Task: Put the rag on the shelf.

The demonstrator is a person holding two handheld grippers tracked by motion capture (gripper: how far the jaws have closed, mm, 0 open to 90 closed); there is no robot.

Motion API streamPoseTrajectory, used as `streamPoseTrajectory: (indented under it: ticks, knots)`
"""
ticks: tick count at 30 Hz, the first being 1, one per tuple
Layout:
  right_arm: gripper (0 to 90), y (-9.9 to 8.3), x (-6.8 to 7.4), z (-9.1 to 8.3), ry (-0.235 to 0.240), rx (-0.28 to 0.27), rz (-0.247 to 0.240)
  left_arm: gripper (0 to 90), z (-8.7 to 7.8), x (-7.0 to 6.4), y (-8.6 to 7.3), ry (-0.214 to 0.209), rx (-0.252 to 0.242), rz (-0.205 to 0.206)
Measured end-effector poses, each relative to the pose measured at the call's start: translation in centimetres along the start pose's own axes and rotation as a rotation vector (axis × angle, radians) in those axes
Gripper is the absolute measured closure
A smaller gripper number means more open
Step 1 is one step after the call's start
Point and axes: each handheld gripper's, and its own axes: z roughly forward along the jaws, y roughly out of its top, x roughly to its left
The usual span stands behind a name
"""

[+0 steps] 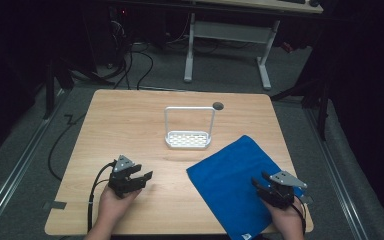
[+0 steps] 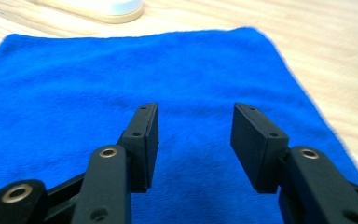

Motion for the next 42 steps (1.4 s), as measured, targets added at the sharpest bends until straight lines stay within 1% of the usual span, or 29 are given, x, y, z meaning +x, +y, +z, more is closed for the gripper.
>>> streamPoseTrajectory:
  ticks: [1,2,3,4,6,7,11,17,18,19,20,22,24,26,27,28,29,30,31,32,33,34,35,36,37,38,39,41,42]
  knots:
    - [52.0,0.1,-0.1,0.0,-0.009,-0.008,-0.005,44.9,0.0,0.0,0.0,0.000,0.000,0.000]
    - [51.0,0.0,-0.3,-0.1,-0.011,-0.016,0.000,44.8,0.4,-0.4,0.0,0.004,0.012,0.031]
    - [50.4,0.0,-0.5,-0.1,-0.010,-0.016,0.005,44.7,0.6,-0.6,0.1,0.005,0.017,0.046]
    - [49.7,-0.2,-0.8,-0.1,-0.011,-0.015,0.015,44.6,0.7,-0.7,0.1,0.005,0.020,0.048]
    - [49.2,-0.2,-0.9,-0.1,-0.015,-0.014,0.017,44.5,0.9,-0.8,0.1,0.007,0.022,0.049]
    - [49.1,-0.4,-1.3,-0.1,-0.018,-0.019,0.021,44.6,1.0,-0.9,0.2,0.004,0.022,0.048]
    - [49.3,-0.5,-1.5,-0.2,-0.015,-0.025,0.015,44.7,1.1,-1.1,0.2,0.005,0.021,0.057]
    - [50.4,-0.5,-1.4,-0.3,0.003,-0.027,-0.015,46.9,1.2,-2.0,0.4,-0.007,0.016,0.076]
    - [51.3,-0.6,-1.3,-0.4,0.002,-0.027,-0.015,47.2,1.4,-2.7,0.5,-0.015,0.016,0.094]
    - [51.9,-0.6,-1.3,-0.5,0.003,-0.027,-0.015,48.2,1.5,-3.1,0.6,-0.025,0.014,0.102]
    - [52.0,-0.6,-1.4,-0.5,0.005,-0.028,-0.013,50.5,1.6,-3.6,0.7,-0.039,0.011,0.117]
    - [53.8,-0.7,-1.5,-0.7,0.011,-0.026,0.000,53.0,1.9,-4.6,0.9,-0.054,0.014,0.145]
    - [55.3,-0.8,-1.7,-0.8,0.024,-0.027,0.010,56.1,2.3,-5.8,1.1,-0.077,0.014,0.178]
    - [55.7,-0.9,-1.9,-1.0,0.039,-0.022,0.022,59.7,2.8,-6.7,1.3,-0.106,0.015,0.184]
    - [55.7,-0.9,-1.9,-1.0,0.039,-0.022,0.022,61.9,2.8,-6.7,1.3,-0.106,0.015,0.184]
    - [56.1,-1.0,-2.0,-1.0,0.040,-0.022,0.027,61.9,3.1,-7.4,1.5,-0.135,0.016,0.184]
    - [56.1,-1.1,-2.1,-1.1,0.035,-0.021,0.022,64.5,3.5,-8.2,1.6,-0.156,0.020,0.191]
    - [56.1,-1.2,-2.1,-1.3,0.033,-0.022,0.021,67.7,4.0,-9.0,1.7,-0.168,0.031,0.204]
    - [56.1,-1.3,-2.1,-1.4,0.029,-0.020,0.028,71.1,4.2,-9.5,1.8,-0.181,0.037,0.213]
    - [56.1,-1.4,-2.2,-1.5,0.027,-0.023,0.030,75.5,4.7,-10.4,1.8,-0.208,0.035,0.227]
    - [56.1,-1.4,-2.2,-1.5,0.027,-0.023,0.030,78.2,4.7,-10.4,1.8,-0.208,0.035,0.227]
    - [56.1,-1.5,-2.3,-1.6,0.027,-0.024,0.030,81.7,5.3,-11.7,1.8,-0.236,0.047,0.250]
    - [56.1,-1.5,-2.3,-1.6,0.027,-0.024,0.030,83.6,5.3,-11.7,1.8,-0.236,0.047,0.250]
    - [56.1,-1.6,-2.3,-1.6,0.023,-0.024,0.031,86.8,5.7,-13.0,1.9,-0.256,0.065,0.294]
    - [56.1,-1.6,-2.3,-1.6,0.023,-0.024,0.031,88.8,5.7,-13.0,1.9,-0.256,0.065,0.294]
    - [56.1,-1.6,-2.4,-1.7,0.023,-0.023,0.030,90.0,6.2,-14.4,1.8,-0.270,0.073,0.342]
    - [56.1,-1.6,-2.4,-1.7,0.023,-0.022,0.028,90.0,6.2,-14.4,1.8,-0.270,0.073,0.342]
    - [56.0,-1.7,-2.4,-1.7,0.022,-0.020,0.027,90.0,6.9,-15.7,1.6,-0.296,0.098,0.361]
    - [56.0,-1.7,-2.4,-1.7,0.022,-0.020,0.027,90.0,6.9,-15.7,1.6,-0.296,0.098,0.361]
